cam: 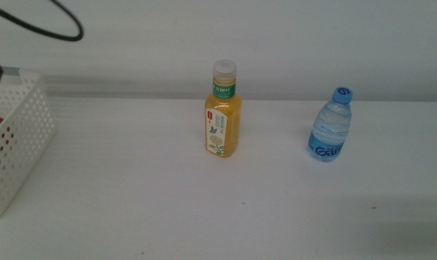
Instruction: Use arms to grab the bottles and put them into the dustbin to the left of the table.
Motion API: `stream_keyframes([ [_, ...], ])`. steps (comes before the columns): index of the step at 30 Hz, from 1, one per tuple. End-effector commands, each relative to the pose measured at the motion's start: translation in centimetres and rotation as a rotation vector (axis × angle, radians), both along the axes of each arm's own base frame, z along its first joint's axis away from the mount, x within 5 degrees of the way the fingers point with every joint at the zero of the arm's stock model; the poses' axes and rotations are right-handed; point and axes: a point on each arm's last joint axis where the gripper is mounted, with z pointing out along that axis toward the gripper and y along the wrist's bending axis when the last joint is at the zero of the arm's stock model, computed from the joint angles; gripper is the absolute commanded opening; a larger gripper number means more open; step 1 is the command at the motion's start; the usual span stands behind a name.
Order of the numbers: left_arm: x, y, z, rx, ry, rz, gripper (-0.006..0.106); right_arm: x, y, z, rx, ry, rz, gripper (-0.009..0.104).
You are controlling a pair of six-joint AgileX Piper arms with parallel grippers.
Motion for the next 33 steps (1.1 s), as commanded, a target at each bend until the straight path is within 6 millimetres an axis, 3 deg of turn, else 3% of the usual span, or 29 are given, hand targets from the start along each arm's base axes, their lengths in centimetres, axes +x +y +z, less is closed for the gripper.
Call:
stream_keyframes([
  [1, -1.8, -2.1, 0.3, -0.071, 0.042, -0.039, 0.094, -0.1, 0.0, -1.1, -0.019, -0.007, -0.003, 0.09],
  [6, -4.9, -5.2, -0.3, -0.052, -0.013, -0.107, 0.094, -0.1, 0.0, -1.1, -0.019, -0.007, -0.003, 0.09],
  [14, -11.0, -10.4, -2.3, 0.012, -0.3, -0.267, 0.094, -0.1, 0.0, -1.1, -0.019, -0.007, -0.003, 0.09],
  [20, -15.4, -12.4, -4.2, -0.027, -0.535, -0.334, 0.094, -0.1, 0.0, -1.1, -0.019, -0.007, -0.003, 0.09],
  [25, -17.4, -13.1, -6.7, -0.073, -0.631, -0.368, 0.094, -0.1, 0.0, -1.1, -0.019, -0.007, -0.003, 0.09],
  [33, -17.9, -13.4, -10.4, -0.164, -0.661, -0.318, 0.094, -0.1, 0.0, -1.1, -0.019, -0.007, -0.003, 0.09],
])
